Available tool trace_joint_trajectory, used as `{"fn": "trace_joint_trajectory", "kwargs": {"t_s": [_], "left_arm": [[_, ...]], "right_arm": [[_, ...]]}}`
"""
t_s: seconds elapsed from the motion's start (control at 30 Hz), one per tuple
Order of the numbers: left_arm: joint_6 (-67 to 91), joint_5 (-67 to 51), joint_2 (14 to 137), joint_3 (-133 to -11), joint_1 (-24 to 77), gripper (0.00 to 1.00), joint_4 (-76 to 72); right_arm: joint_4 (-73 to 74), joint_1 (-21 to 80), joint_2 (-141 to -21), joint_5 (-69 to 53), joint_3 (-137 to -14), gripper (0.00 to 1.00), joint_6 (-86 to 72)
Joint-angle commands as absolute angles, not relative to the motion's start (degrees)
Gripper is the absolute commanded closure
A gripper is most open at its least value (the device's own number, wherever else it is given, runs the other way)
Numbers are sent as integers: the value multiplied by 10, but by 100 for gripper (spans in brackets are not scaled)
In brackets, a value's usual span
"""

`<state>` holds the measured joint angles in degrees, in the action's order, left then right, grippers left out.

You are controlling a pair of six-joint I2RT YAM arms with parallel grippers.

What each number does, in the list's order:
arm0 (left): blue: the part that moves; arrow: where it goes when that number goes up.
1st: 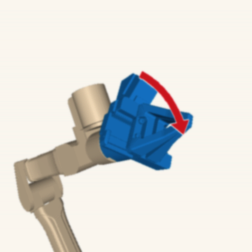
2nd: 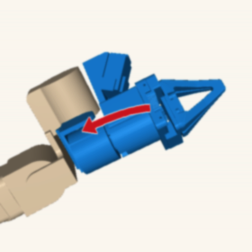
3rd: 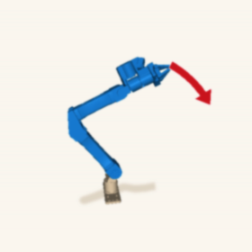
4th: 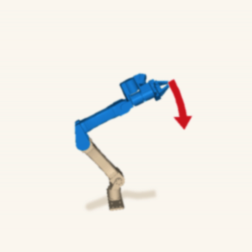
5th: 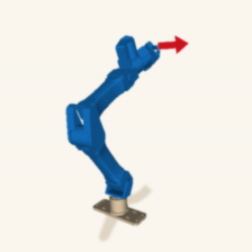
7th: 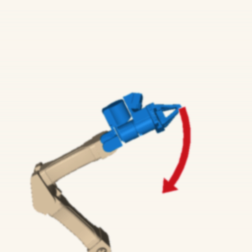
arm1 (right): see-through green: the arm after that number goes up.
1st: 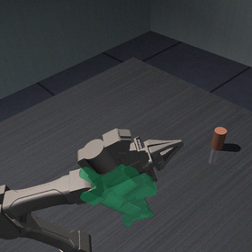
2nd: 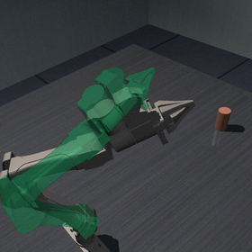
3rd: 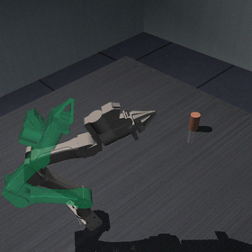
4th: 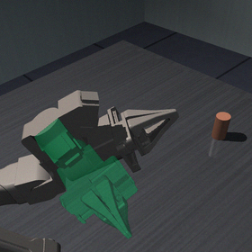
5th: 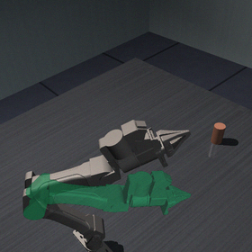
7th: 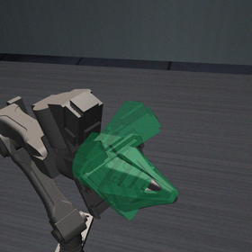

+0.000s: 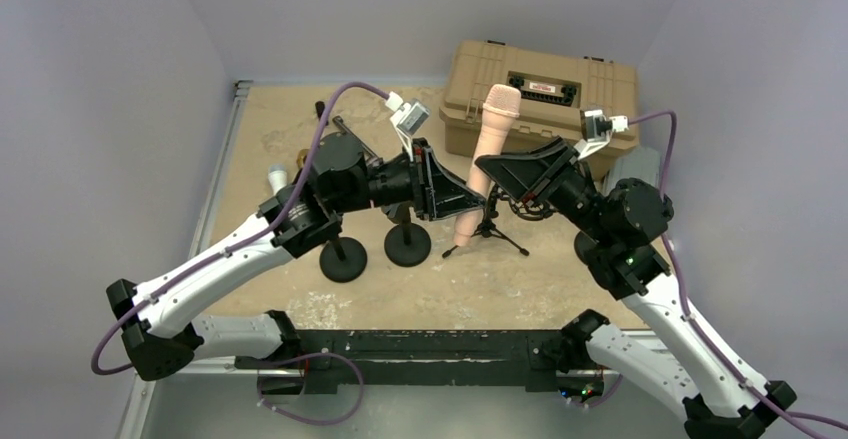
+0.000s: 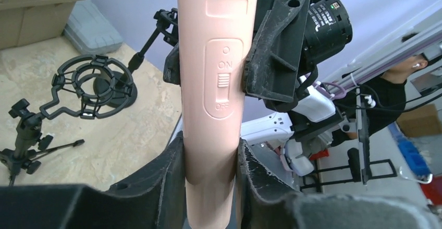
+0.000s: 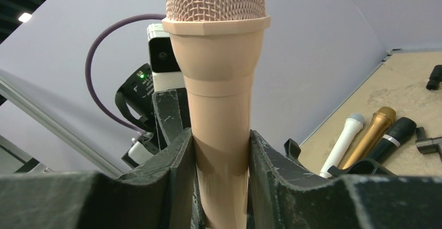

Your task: Remove the microphone from the stand

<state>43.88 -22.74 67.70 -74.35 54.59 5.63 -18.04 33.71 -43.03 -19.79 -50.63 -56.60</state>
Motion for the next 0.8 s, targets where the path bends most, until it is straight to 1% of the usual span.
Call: {"fn": "trace_joint_trajectory", "kwargs": {"t_s": [0.0,0.03,0.07,0.1,0.17,0.2,0.27,0.4,0.47,0.6,0.77], "left_arm": [[421,-211,658,-762,550,100,47],[411,-198,652,-766,549,100,67],[397,-183,644,-769,549,100,90],[372,-166,634,-774,549,100,120],[331,-125,613,-783,549,100,185],[310,-106,603,-788,550,100,217],[267,-60,586,-808,549,100,298],[203,67,557,-854,542,100,431],[188,109,551,-875,510,100,491],[171,109,551,-894,373,100,590],[130,255,551,-858,239,100,606]], "right_arm": [[-196,341,-411,-187,-506,62,-554],[-182,341,-408,-178,-510,48,-546],[-162,340,-403,-166,-518,36,-536],[-123,340,-400,-149,-529,27,-520],[-60,340,-395,-115,-555,13,-488],[-40,340,-393,-112,-566,8,-477],[3,340,-391,-87,-586,3,-455],[87,340,-384,-17,-624,3,-405],[116,341,-379,15,-635,3,-389],[147,340,-365,57,-644,4,-370],[154,341,-345,70,-637,5,-367]]}}
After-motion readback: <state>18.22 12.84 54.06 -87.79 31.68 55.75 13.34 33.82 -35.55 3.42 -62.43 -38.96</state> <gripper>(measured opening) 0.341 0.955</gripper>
